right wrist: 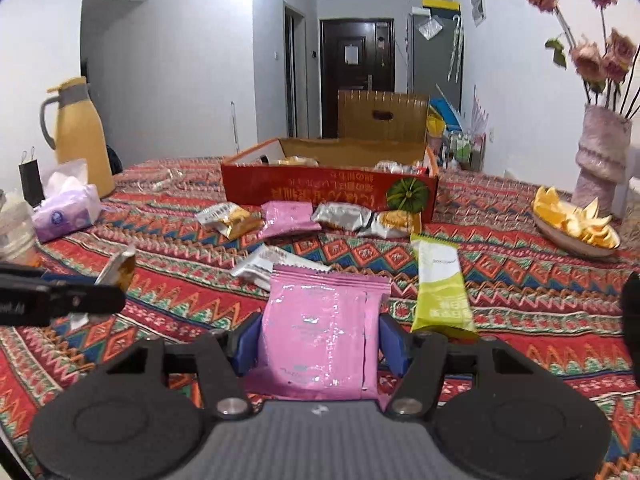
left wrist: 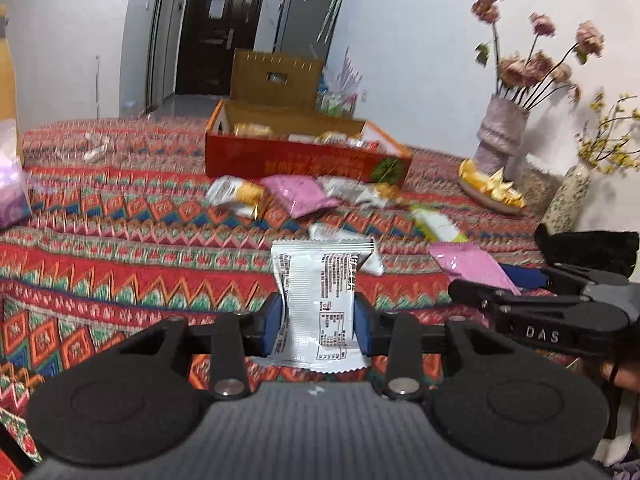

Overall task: Organize snacks
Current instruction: 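Carry the white and pink packets with both tools over the box, then open both tools to drop the white and pink packets into the box, then grasp a white packet with the right tool while the left grasps a cracker packet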

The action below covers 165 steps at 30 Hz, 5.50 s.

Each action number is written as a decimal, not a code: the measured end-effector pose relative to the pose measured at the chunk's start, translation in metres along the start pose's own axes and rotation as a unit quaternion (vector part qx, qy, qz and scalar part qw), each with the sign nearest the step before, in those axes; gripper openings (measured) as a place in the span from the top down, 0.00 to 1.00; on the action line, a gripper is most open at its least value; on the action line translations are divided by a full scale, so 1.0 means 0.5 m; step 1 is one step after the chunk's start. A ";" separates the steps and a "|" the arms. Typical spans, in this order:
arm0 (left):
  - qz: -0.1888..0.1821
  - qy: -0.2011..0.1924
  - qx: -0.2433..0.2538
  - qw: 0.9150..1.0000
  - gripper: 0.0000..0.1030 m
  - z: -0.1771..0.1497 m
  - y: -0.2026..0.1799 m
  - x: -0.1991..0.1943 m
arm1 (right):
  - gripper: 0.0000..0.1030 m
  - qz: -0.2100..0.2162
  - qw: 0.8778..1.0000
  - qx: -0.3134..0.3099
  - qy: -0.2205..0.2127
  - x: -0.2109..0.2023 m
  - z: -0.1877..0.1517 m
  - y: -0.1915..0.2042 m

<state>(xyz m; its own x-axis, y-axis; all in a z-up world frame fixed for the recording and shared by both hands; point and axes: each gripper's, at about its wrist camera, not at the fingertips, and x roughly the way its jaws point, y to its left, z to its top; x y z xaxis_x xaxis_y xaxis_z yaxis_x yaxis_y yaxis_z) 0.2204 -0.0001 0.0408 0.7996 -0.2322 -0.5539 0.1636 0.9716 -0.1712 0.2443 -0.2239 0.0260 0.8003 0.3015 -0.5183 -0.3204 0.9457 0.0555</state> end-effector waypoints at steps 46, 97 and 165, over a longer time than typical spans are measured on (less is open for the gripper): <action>0.032 0.045 0.011 0.998 0.52 0.552 0.122 0.773 | 0.39 0.017 0.999 0.009 0.045 0.708 0.423 -0.151; 0.104 -0.068 0.022 0.992 0.03 -0.073 0.034 -0.157 | 0.04 -0.006 0.998 -0.045 -0.034 -0.086 -0.033 0.036; 0.130 0.009 -0.045 0.990 0.09 0.020 0.016 0.196 | 0.50 0.043 0.997 -0.013 0.062 0.337 0.078 -0.083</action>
<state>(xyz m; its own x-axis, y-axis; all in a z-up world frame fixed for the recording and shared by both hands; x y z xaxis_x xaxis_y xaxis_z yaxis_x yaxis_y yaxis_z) 0.3058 -0.0146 -0.0070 0.7975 0.0236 -0.6029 -0.0987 0.9909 -0.0919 0.4124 -0.2075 -0.0302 0.7004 0.3628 -0.6146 -0.3998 0.9128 0.0832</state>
